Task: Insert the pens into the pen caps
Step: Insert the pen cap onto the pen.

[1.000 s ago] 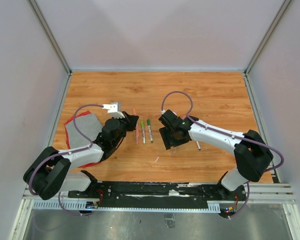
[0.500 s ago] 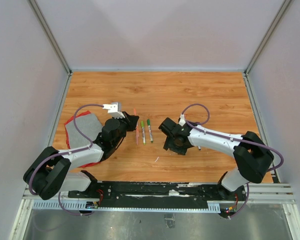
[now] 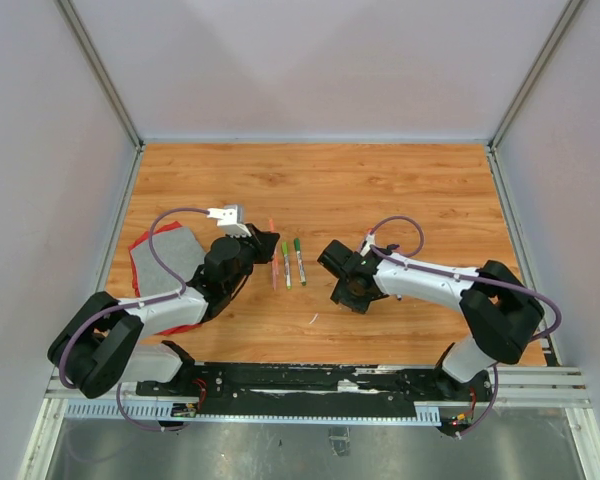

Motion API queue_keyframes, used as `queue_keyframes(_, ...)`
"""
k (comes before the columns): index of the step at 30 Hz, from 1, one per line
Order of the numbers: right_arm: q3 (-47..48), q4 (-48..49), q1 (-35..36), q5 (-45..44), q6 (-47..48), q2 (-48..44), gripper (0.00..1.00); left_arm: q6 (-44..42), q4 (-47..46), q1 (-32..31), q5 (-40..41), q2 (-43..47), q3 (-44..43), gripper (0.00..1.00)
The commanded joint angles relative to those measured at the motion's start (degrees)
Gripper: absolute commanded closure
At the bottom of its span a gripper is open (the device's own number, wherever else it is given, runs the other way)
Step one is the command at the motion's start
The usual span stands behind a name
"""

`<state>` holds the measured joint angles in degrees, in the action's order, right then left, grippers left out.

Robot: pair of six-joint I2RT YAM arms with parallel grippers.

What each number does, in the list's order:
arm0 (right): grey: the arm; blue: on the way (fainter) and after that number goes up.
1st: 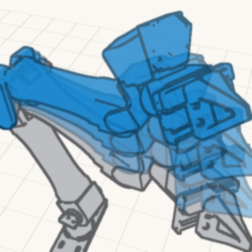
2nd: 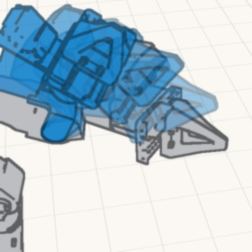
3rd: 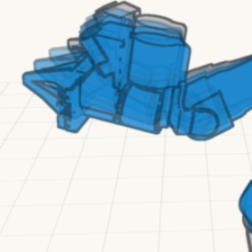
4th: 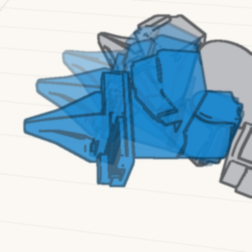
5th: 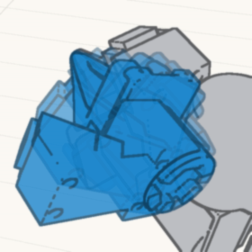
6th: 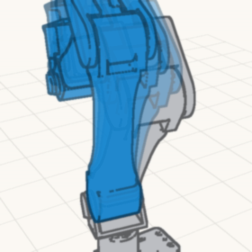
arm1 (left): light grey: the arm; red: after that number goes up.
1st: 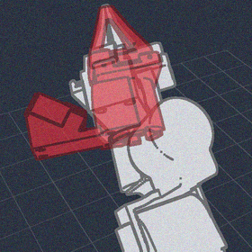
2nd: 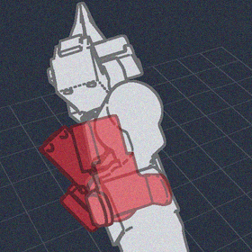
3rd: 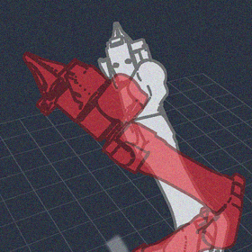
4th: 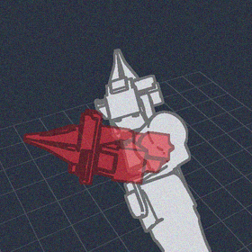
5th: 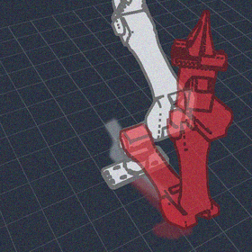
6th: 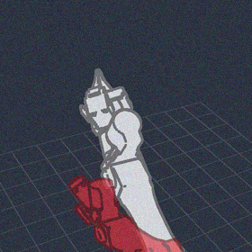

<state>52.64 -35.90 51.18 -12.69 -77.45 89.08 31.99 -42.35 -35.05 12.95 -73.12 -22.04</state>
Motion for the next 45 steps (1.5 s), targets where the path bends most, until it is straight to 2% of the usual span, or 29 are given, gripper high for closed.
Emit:
queue_keyframes(1, -0.2, -0.4, -0.9, -1.0, -1.2, 1.3, 0.58, -0.2, -2.0, 0.2, -0.2, -0.4, -1.0, 0.99)
queue_keyframes(9, -0.2, -0.3, -1.5, -1.0, -0.9, 2.5, 0.65, -0.2, -2.0, 0.2, -0.6, -0.5, -1.0, 0.99)
queue_keyframes(35, 0.4, -1.6, -2.9, -0.9, 0.6, 6.2, 0.73, -0.2, -2.2, 0.2, -1.8, -1.3, -1.4, 0.99)
queue_keyframes(41, 1.8, -2.9, -2.9, -0.4, 1.9, 7.8, 0.78, -0.4, -2.2, 0.2, -1.9, -1.3, -1.4, 0.99)
queue_keyframes(45, 1.6, -2.9, -2.9, -0.2, 2.3, 7.7, 0.85, -0.4, -2.2, 0.2, -2.1, -1.4, -1.5, 1.0)
